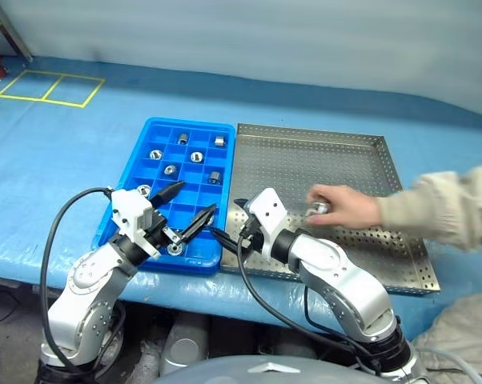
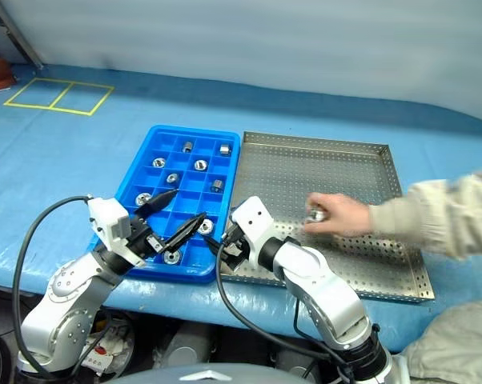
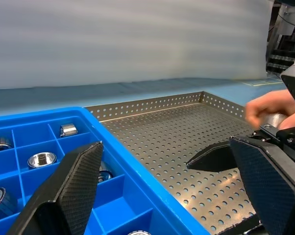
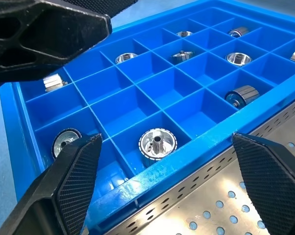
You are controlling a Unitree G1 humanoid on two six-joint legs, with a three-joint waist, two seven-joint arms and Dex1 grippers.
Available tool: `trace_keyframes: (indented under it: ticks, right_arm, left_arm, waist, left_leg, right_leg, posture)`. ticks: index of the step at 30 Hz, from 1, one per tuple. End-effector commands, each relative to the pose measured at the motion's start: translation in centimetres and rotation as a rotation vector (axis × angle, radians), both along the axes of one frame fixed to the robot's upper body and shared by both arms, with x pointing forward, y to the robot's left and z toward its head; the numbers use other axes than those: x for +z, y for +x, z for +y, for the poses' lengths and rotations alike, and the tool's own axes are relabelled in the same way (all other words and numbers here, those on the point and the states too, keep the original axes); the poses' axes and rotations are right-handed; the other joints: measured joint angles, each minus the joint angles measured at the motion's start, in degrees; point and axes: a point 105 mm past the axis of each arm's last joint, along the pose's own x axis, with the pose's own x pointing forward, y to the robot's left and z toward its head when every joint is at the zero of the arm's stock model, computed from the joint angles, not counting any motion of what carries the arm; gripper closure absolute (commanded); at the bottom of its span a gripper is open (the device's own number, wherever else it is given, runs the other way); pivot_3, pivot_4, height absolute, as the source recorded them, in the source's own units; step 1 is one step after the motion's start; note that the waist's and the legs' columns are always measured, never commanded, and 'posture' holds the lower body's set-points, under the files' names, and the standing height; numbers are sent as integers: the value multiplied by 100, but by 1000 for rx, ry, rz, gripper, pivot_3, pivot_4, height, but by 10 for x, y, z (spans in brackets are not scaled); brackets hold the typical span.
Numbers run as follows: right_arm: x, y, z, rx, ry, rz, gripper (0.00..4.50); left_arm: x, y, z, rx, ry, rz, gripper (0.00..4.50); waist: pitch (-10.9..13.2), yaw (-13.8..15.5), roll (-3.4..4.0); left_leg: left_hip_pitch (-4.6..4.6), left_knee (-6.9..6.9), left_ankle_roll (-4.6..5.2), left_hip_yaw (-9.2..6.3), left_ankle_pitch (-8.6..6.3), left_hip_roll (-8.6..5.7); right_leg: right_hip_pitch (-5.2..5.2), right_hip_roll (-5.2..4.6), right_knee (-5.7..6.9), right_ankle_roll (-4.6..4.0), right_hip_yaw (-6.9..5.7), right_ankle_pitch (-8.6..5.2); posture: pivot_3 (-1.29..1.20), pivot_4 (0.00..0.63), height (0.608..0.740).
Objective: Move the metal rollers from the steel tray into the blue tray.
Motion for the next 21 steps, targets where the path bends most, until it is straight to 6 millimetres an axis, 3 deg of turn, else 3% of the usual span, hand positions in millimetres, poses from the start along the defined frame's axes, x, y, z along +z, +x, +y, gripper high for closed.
trace_keyframes:
  ticks: [1, 21]
  right_arm:
    - [17, -2, 3, 11, 31, -68, 32]
    - [18, -2, 3, 20, 31, -70, 32]
  left_arm:
    - [10, 0, -1, -13, -10, -47, 0]
    - [10, -2, -4, -29, -4, -43, 0]
  waist:
    - [0, -3, 0]
    - [0, -6, 0]
  left_leg:
    - [0, 0, 0, 0, 0, 0]
    - [0, 0, 0, 0, 0, 0]
  right_leg:
    - [0, 0, 0, 0, 0, 0]
    - [0, 0, 1, 0, 0, 0]
  posture:
    - [290, 150, 740]
    - [294, 150, 740]
